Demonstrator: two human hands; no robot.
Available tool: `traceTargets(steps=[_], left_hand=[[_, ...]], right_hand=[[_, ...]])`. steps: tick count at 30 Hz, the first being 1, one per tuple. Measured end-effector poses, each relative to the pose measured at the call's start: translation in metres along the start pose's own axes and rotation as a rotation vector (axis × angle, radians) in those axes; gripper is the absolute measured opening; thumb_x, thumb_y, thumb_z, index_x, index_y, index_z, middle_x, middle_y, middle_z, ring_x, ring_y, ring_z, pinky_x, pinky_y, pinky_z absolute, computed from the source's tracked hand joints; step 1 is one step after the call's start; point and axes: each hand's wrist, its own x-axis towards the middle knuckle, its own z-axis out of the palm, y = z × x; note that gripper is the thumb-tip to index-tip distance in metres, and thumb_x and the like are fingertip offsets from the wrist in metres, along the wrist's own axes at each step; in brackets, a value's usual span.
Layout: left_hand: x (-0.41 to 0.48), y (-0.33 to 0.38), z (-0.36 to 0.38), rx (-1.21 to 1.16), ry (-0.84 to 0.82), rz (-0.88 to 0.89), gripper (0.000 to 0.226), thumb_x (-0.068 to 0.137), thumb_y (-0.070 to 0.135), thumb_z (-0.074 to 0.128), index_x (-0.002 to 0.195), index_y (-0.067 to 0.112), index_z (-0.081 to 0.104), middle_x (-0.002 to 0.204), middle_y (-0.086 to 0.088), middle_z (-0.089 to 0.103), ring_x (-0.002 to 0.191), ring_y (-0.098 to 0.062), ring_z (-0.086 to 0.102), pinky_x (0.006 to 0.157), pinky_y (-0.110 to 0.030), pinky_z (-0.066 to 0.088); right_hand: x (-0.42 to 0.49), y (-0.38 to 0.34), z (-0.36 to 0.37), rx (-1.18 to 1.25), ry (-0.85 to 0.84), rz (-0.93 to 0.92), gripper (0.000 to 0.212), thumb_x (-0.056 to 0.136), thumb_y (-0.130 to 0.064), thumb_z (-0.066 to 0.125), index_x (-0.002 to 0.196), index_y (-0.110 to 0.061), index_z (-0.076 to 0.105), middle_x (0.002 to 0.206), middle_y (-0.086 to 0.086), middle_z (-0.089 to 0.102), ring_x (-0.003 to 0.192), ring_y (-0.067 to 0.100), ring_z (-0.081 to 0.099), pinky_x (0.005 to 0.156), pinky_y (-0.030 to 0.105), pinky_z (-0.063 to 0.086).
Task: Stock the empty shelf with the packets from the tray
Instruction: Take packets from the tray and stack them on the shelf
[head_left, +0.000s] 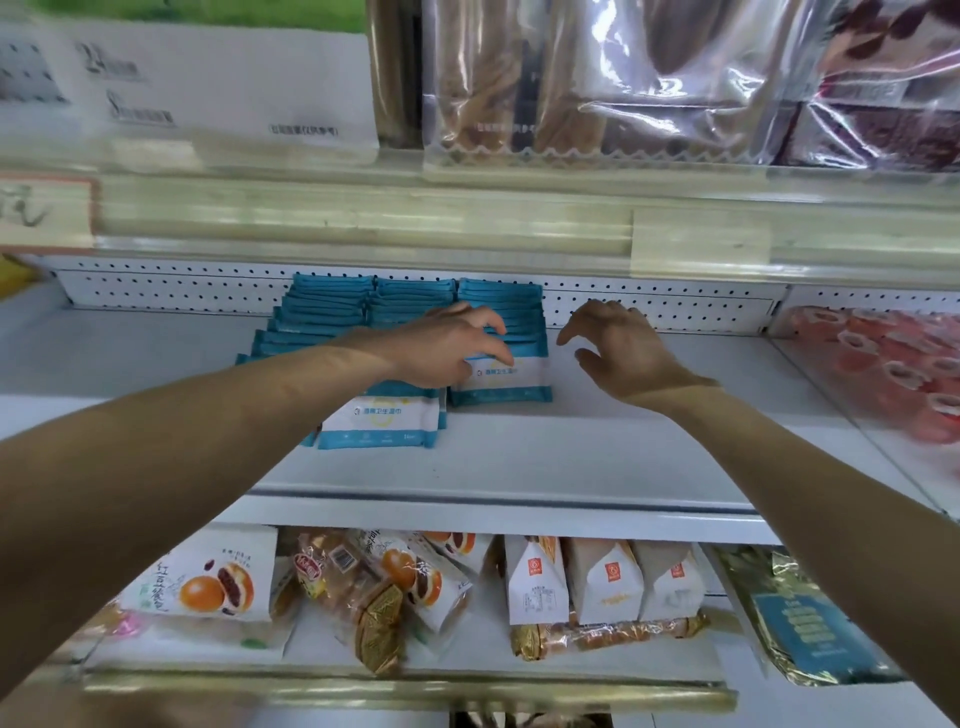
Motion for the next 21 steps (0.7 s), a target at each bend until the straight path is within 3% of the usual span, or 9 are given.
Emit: traceTargets(steps=[5,10,16,19,21], left_hand=[[-0.05,-0.025,-0.012,-0.045,0.079,-0.107,0.053,0.098,0.019,0.056,0.145,0.041,0.047,0.148,0.007,0.045,0.136,-0.017,0.039,0.114,-0.042,0.034],[-0.134,-0.048,-0.022,-0.216,0.2,-0.385,0.076,0.1,0.021,0.06,0.156,0.05,0.019,0.155,0.004,0.042,0.142,-0.018,0.039,0.116,-0.043,0.037],[-0.292,-0.073,-0.022,-0.078,0.369,-0.597,0.061,0.104,0.031,0.054,0.159,0.033,0.026,0.151,-0.007,0.048,0.135,-0.029,0.046,0.112,-0.044,0.041],[-0.39,-0.071,-0.016,-0.062,0.435,-0.712,0.059,0.103,0.026,0.057,0.157,0.026,0.032,0.144,-0.008,0.052,0.123,-0.025,0.055,0.1,-0.035,0.044],[-0.458,-0.067,-0.008,-0.038,0.441,-0.813,0.06,0.102,0.022,0.059,0.157,0.023,0.034,0.139,-0.009,0.054,0.118,-0.025,0.057,0.098,-0.039,0.047]], right_hand=[[0.03,-0.042,-0.001,0.027,-0.001,-0.129,0.031,0.09,-0.01,0.061,0.118,-0.022,0.069,0.119,-0.001,0.065,0.11,0.025,0.057,0.098,0.045,0.044],[0.07,-0.12,0.008,0.061,0.009,-0.258,0.025,0.096,-0.016,0.058,0.118,-0.024,0.067,0.123,-0.003,0.066,0.117,0.025,0.056,0.101,0.04,0.035],[0.112,-0.257,0.03,0.092,-0.03,-0.428,0.028,0.103,-0.028,0.047,0.126,-0.027,0.061,0.133,-0.001,0.061,0.124,0.025,0.052,0.103,0.038,0.032],[0.121,-0.336,0.04,0.215,0.0,-0.559,0.024,0.101,-0.024,0.049,0.119,-0.02,0.064,0.123,0.004,0.064,0.115,0.03,0.058,0.098,0.041,0.042],[0.123,-0.389,0.051,0.26,-0.011,-0.662,0.024,0.101,-0.023,0.048,0.119,-0.018,0.064,0.119,0.006,0.065,0.11,0.03,0.059,0.094,0.043,0.045]])
